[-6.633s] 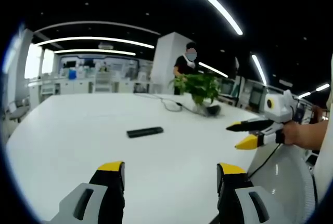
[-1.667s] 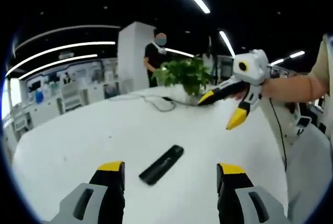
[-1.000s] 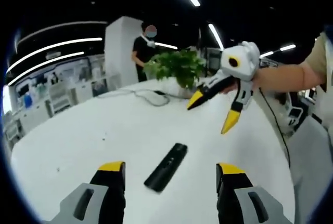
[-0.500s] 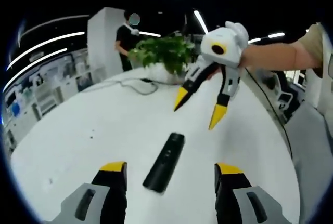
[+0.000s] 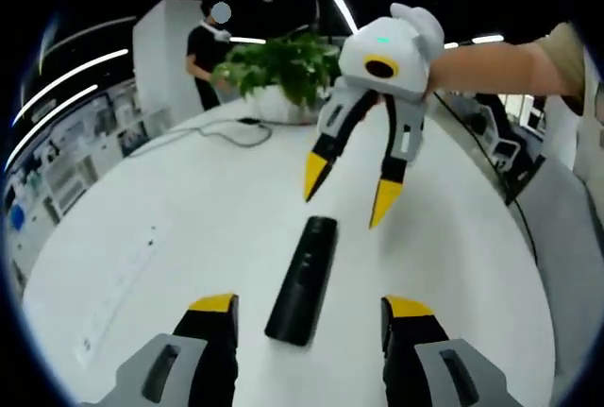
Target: Press the specified remote control buttons in sequence, fully releasing each button before pressing the next.
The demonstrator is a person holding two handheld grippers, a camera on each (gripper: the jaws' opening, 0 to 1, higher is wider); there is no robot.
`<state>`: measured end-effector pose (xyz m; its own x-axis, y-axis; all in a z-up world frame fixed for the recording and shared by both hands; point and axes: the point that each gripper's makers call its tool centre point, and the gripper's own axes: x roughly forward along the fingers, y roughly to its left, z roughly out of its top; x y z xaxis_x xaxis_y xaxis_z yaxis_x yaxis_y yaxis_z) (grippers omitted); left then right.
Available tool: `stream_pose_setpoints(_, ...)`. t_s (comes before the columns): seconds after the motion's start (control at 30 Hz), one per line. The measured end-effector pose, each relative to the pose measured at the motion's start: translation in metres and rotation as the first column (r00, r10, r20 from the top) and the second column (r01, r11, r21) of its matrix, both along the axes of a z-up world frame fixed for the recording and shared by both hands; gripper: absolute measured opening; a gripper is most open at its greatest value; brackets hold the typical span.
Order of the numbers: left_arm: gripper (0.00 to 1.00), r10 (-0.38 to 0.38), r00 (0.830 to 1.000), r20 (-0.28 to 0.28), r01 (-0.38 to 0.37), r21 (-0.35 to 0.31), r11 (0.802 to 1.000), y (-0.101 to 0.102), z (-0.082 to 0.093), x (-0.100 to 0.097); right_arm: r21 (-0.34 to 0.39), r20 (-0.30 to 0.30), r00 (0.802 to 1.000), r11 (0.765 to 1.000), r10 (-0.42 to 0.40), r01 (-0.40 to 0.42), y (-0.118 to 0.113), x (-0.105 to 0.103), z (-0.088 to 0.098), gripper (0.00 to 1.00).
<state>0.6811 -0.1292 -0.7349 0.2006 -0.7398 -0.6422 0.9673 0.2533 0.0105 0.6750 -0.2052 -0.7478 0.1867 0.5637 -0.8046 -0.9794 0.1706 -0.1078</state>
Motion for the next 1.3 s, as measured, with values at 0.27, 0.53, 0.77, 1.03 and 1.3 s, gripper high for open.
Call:
stream_pose_setpoints(0.27,0.6,-0.022,1.0,-0.002,0.022,0.037,0.999,-0.003,-0.006,0.007,-0.041,-0.017,1.0,0.999,0.013,-0.014,-0.002,0.007,-0.012,0.36)
stream_pose_setpoints(0.53,0.58,-0.044,0.999,-0.015,0.046,0.091,0.995,-0.005,-0.018,0.006,-0.086,-0.036,0.999,0.996,0.029,-0.032,-0.003,0.011,-0.022,0.35)
stream_pose_setpoints(0.77,0.56,-0.073,0.997,-0.015,0.074,0.121,0.99,-0.009,-0.026,0.01,-0.115,-0.051,0.998,0.992,0.043,-0.049,-0.001,0.014,-0.028,0.34)
stream_pose_setpoints(1.03,0.54,-0.09,0.996,-0.023,0.093,0.165,0.982,-0.011,-0.036,0.016,-0.15,-0.072,0.996,0.987,0.051,-0.061,-0.001,0.016,-0.037,0.32)
stream_pose_setpoints(1.3,0.49,-0.117,0.993,-0.025,0.12,0.199,0.973,-0.011,-0.043,0.016,-0.175,-0.091,0.994,0.981,0.064,-0.079,-0.001,0.016,-0.042,0.3)
